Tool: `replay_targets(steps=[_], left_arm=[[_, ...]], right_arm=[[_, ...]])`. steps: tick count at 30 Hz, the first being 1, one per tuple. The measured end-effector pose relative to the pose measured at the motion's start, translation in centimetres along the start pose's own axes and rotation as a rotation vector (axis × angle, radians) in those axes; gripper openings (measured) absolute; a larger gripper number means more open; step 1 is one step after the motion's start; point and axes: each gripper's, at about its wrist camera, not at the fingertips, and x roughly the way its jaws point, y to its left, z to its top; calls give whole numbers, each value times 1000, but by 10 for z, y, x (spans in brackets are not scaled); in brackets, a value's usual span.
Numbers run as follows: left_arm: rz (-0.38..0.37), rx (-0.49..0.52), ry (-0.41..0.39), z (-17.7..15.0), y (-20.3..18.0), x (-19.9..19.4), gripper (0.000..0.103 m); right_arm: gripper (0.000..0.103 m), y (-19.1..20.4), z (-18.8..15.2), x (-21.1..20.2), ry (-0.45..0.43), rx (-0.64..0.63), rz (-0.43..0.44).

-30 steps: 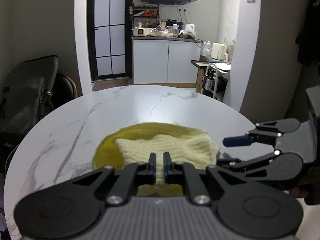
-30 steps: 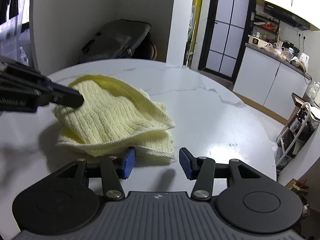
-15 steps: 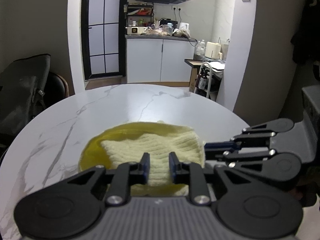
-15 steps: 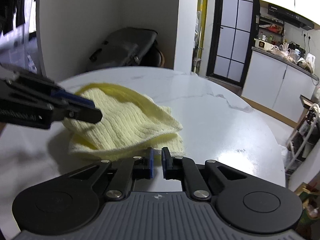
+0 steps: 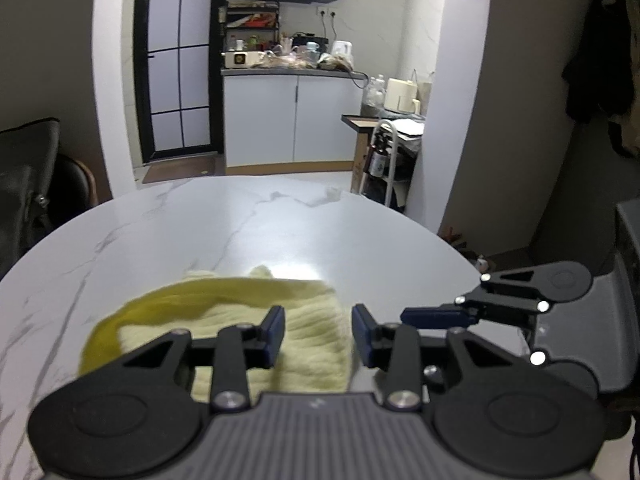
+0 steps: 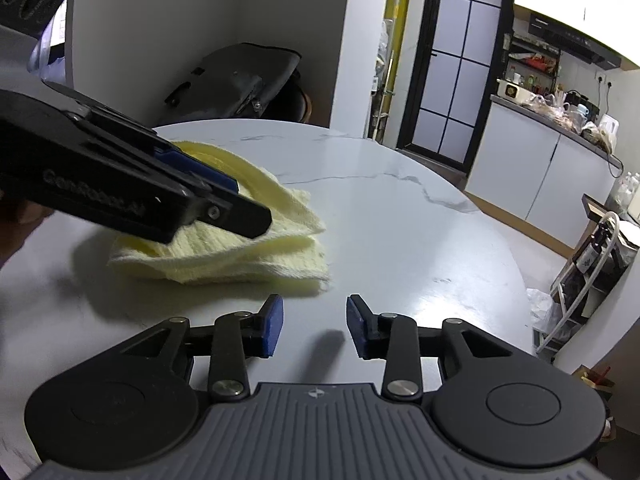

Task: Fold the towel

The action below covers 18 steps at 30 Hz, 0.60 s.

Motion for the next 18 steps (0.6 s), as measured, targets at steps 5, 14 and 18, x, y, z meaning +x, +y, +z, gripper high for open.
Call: replay_targets(steps=[5, 14, 18], left_arm=[[12, 23, 28, 0, -9, 18, 45], [59, 38, 94, -5, -4, 38, 29], [72, 15, 97, -4, 0, 38, 20]], right_arm=[[39, -9, -4, -5, -11, 26, 11], [39, -17, -11, -3, -13, 77, 26], [39, -16, -13, -2, -10, 71, 23]])
